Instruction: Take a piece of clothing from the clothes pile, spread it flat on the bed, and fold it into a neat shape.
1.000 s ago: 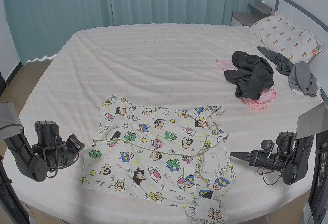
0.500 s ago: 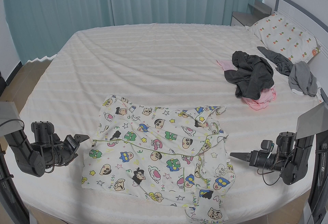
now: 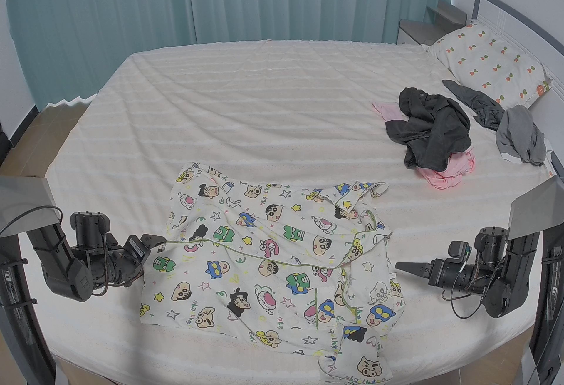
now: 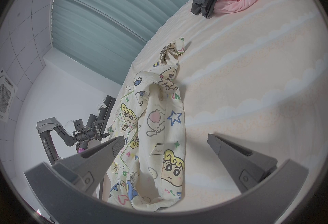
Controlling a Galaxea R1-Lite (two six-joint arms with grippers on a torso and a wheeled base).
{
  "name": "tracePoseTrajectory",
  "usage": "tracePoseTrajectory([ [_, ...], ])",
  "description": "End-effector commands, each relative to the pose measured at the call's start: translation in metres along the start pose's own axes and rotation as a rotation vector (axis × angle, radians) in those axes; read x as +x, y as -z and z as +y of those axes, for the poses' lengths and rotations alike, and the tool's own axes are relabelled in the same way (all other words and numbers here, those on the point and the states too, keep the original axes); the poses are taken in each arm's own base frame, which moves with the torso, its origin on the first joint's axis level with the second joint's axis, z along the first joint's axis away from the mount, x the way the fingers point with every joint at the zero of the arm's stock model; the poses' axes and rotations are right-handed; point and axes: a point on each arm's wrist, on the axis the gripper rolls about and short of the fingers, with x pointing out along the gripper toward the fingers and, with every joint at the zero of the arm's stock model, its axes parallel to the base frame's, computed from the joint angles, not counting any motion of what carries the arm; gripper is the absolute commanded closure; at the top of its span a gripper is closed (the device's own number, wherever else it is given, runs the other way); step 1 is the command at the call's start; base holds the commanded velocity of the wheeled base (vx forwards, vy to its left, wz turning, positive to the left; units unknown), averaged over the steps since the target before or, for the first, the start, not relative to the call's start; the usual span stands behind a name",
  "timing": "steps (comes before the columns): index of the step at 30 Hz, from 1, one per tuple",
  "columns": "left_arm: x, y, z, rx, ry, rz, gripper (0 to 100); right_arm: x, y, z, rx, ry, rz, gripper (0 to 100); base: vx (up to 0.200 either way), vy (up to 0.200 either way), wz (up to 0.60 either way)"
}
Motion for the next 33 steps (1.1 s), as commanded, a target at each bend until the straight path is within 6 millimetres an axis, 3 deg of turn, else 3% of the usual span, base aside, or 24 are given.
tracePoseTrajectory([
  [1, 0.001, 0.003, -0.004, -0.002, 0.011, 0.007, 0, 0.0, -0.001, 0.0, -0.008, -0.005, -0.008, 0, 0.0, 0.0, 0.0],
  [6, 0.005, -0.002, -0.009, 0.006, 0.026, -0.011, 0, 0.0, 0.0, 0.0, -0.007, -0.004, -0.007, 0, 0.0, 0.0, 0.0],
  [7, 0.005, -0.002, -0.009, 0.007, 0.025, -0.014, 100, 0.0, 0.0, 0.0, -0.007, -0.006, -0.007, 0, 0.0, 0.0, 0.0],
  [20, 0.003, -0.007, -0.008, 0.007, 0.026, -0.036, 100, 0.0, 0.0, 0.0, -0.007, -0.004, -0.007, 0, 0.0, 0.0, 0.0],
  [27, -0.023, -0.027, -0.018, 0.006, 0.071, -0.131, 100, 0.0, -0.001, 0.0, -0.008, -0.006, -0.008, 0, 0.0, 0.0, 0.0],
  [33, -0.031, -0.036, -0.027, 0.016, 0.108, -0.166, 100, 0.001, 0.0, 0.001, -0.008, -0.005, -0.006, 0, 0.0, 0.0, 0.0],
])
